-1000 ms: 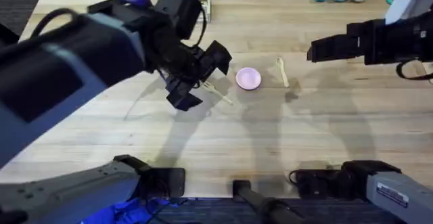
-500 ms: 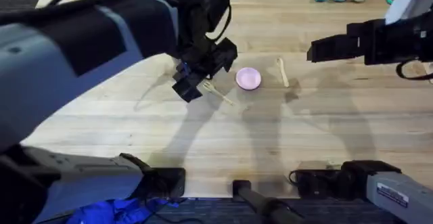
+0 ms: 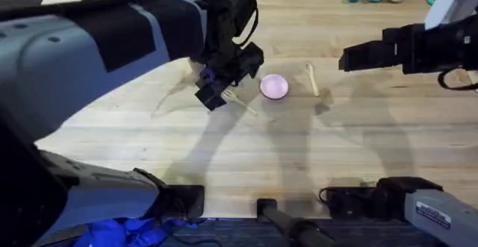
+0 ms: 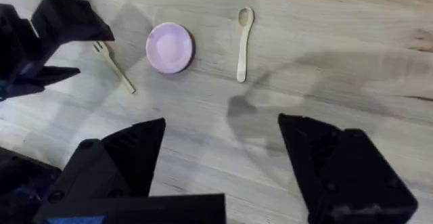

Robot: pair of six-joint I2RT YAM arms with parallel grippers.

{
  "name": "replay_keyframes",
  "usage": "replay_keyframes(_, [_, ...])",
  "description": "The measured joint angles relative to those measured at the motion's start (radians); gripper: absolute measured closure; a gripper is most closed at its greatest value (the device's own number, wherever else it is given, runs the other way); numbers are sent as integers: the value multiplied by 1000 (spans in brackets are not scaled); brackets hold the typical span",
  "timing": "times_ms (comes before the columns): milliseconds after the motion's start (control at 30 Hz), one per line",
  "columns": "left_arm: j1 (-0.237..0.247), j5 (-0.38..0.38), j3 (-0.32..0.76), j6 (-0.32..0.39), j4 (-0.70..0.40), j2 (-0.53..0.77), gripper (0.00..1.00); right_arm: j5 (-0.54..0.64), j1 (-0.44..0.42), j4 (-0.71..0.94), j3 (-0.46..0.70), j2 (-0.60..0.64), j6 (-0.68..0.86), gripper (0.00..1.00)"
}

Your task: Pick up a utensil and set it on the pink plate, then put the other utensil in the container.

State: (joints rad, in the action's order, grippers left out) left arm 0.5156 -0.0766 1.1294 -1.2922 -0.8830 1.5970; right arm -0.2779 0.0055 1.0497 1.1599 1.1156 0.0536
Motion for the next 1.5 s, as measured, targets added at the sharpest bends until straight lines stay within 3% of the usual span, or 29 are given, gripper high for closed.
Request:
replay_keyframes(100, [0, 37, 0, 0, 16, 24, 5, 0, 0, 0, 0, 0, 0, 9])
replay_keyframes(800, [5, 81, 0, -41, 3, 119, 52, 0, 0, 0, 0, 0, 0, 9])
replay_keyframes(1033, [35, 105, 9, -42, -7, 156, 68, 0, 0, 0, 0, 0, 0, 9])
replay_keyframes(1300, [45, 112, 9, -55, -14, 157, 165, 0, 0, 0, 1, 0, 0, 9])
replay_keyframes(1500, [48, 86, 9, -71, -15, 157, 369, 0, 0, 0, 1, 0, 0, 9])
